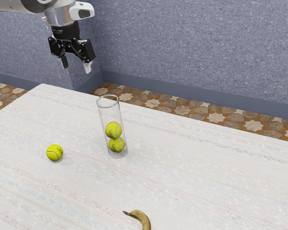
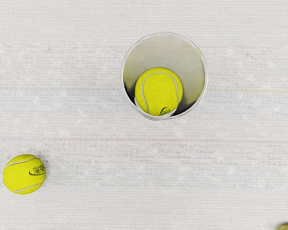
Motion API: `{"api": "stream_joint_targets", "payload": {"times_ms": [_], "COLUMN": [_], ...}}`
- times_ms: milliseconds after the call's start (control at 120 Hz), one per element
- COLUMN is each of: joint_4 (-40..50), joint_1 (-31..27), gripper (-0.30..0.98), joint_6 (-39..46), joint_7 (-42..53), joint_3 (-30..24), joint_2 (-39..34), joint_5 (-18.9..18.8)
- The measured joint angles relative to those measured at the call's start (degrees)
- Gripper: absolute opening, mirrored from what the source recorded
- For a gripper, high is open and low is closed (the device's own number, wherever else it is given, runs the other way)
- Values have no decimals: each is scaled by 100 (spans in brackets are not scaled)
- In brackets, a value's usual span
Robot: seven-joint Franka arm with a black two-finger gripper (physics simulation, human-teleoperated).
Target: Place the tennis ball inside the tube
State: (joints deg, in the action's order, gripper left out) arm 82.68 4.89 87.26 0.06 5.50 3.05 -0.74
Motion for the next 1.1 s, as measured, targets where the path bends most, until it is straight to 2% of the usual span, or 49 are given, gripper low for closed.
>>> {"api": "stream_joint_targets", "payload": {"times_ms": [150, 250, 367, 667, 800, 1100], "joint_4": [173, 973, 1697, 3798, 4296, 4499], "joint_1": [-3, -5, -352, -982, -1163, -1568], "gripper": [69, 69, 69, 69, 69, 69], "joint_6": [-7, 132, 352, 1843, 2596, 3961], "joint_7": [8, 15, 24, 39, 22, 531], "joint_3": [-7, -5, -11, -12, 30, 56], "joint_2": [-172, -787, -1218, -1522, -1468, -508], "joint_5": [12, -23, -81, -263, -290, -268]}}
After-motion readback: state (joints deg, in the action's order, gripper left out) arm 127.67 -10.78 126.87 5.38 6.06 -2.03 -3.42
